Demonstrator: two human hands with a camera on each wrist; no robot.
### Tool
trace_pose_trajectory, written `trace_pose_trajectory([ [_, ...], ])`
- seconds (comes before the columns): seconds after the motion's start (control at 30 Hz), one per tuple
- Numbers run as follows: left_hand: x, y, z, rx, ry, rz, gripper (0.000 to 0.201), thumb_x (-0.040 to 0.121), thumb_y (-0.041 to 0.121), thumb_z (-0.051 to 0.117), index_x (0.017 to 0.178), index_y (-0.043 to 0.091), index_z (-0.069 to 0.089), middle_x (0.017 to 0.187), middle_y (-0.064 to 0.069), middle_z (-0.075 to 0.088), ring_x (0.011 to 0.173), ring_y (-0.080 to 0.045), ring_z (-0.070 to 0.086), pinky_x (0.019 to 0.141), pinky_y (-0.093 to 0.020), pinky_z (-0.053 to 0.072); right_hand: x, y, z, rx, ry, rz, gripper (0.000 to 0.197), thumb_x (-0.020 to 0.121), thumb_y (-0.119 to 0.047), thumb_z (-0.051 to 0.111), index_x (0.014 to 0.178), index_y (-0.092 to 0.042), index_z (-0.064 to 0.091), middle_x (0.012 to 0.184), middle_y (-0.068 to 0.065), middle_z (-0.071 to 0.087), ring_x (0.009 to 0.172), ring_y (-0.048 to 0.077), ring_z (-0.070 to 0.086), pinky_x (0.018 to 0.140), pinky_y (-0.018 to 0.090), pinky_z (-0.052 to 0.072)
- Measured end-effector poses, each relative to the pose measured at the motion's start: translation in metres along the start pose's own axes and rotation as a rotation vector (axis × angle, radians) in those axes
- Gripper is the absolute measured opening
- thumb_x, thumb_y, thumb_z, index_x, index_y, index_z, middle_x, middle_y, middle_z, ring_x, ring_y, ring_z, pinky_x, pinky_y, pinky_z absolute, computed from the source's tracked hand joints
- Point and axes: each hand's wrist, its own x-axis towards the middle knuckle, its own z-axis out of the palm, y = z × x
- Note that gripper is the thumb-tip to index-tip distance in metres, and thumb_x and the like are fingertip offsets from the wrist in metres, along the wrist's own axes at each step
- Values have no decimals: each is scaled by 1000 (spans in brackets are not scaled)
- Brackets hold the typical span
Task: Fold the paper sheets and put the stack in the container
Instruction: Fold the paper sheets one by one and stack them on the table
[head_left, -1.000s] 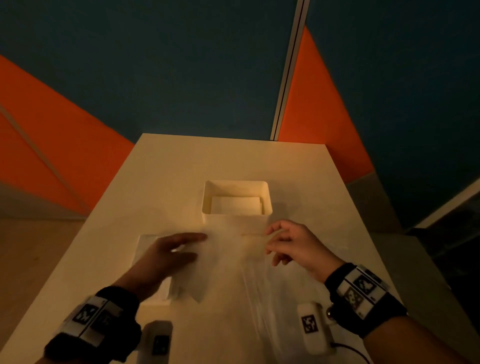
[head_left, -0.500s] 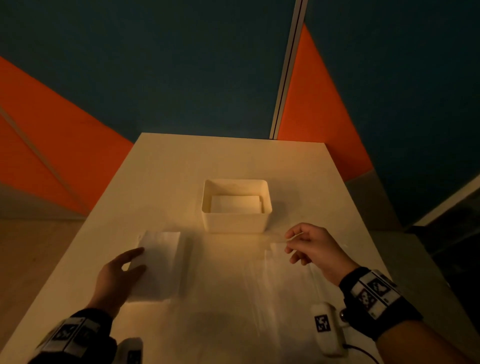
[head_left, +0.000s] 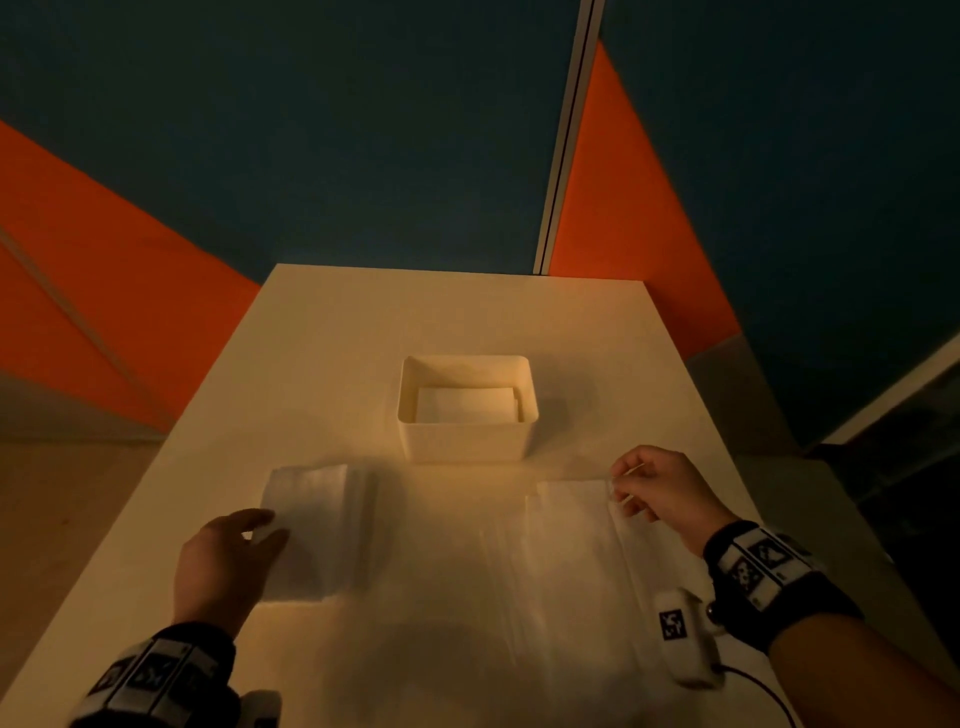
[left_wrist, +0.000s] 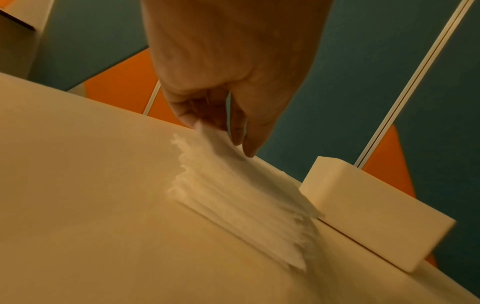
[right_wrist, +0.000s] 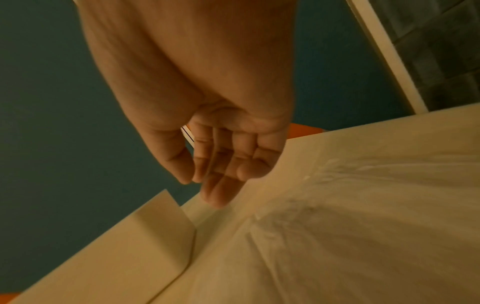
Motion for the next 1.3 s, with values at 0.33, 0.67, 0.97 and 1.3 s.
trace_pose_trajectory([
  [0.33, 1, 20, 7, -129, -184, -97, 59, 92, 34, 54, 143, 16, 32, 134, -27, 48, 115, -45, 50, 95, -47, 38, 24, 25, -3, -748, -222, 13, 53, 64, -27, 80, 112, -29, 58, 115, -6, 51, 110, 19, 52, 94, 33, 47],
  [0.67, 1, 26, 8, -126, -219, -115, 54, 94, 33, 51, 141, 12, 35, 133, -27, 50, 116, -45, 49, 97, -45, 36, 25, 16, 6, -913, -229, -113, 37, 68, -34, 79, 97, -34, 56, 109, -10, 55, 107, 16, 52, 92, 33, 36],
  [0.97, 5, 27, 13, -149, -238, -110, 54, 94, 35, 50, 142, 14, 33, 135, -25, 48, 119, -44, 48, 98, -45, 35, 17, 5, -2, -828, -203, -172, 24, 77, -29, 72, 70, -36, 50, 85, -13, 59, 87, 13, 55, 83, 33, 29],
  [1.3, 2, 43, 12, -45, -106, 110, 51, 88, 34, 61, 134, 19, 45, 138, -15, 44, 122, -37, 43, 101, -52, 38, 2, -30, -13, -463, -406, -239, 17, 80, -13, 72, 76, -26, 61, 84, -1, 67, 85, 15, 64, 80, 29, 49],
])
